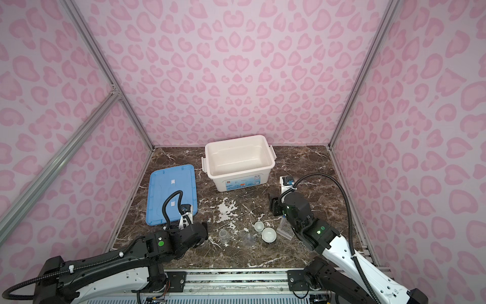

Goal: Organize the chemistry lab equipment
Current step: 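Open the right gripper and lift away while the left gripper moves to a glass beaker, then lower the left gripper around the clear glass beaker and close on it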

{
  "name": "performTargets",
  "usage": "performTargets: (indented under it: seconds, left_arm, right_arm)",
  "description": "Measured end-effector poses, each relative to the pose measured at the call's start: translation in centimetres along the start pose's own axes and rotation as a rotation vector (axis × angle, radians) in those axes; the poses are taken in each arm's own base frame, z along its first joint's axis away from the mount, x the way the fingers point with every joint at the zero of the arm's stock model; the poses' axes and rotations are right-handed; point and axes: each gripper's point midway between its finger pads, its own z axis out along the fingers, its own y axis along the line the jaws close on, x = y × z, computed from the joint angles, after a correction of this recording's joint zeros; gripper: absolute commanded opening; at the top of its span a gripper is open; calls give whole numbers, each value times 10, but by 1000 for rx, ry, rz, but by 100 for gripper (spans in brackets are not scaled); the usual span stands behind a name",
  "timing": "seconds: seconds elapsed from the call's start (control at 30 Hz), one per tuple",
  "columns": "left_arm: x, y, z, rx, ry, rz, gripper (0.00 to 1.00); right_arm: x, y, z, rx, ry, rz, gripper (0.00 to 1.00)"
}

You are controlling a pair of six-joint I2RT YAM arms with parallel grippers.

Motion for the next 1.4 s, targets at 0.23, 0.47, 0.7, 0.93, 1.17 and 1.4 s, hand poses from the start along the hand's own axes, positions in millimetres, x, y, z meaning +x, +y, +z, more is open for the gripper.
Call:
performTargets:
  seconds: [0.23, 0.47, 0.7, 0.93, 1.17, 1.4]
  left_arm:
    - [21, 3, -4, -34, 56, 4, 77]
    - [31, -1, -4, -71, 86, 27, 60]
    - [32, -2, -4, -66, 87, 18, 55]
    - [32, -4, -3, -61, 86, 29, 50]
    - [34, -6, 0, -62, 86, 33, 43]
    - [33, -10, 2, -57, 80, 53, 29]
  right_arm:
    - [2, 8, 7, -35, 25, -11, 67]
    - [0, 10, 8, -45, 18, -8, 67]
    - [-2, 10, 5, -48, 8, -5, 67]
    - [-3, 9, 5, -46, 6, -1, 65]
    - [-4, 9, 3, -48, 0, 1, 64]
    - [-3, 9, 3, -48, 2, 5, 63]
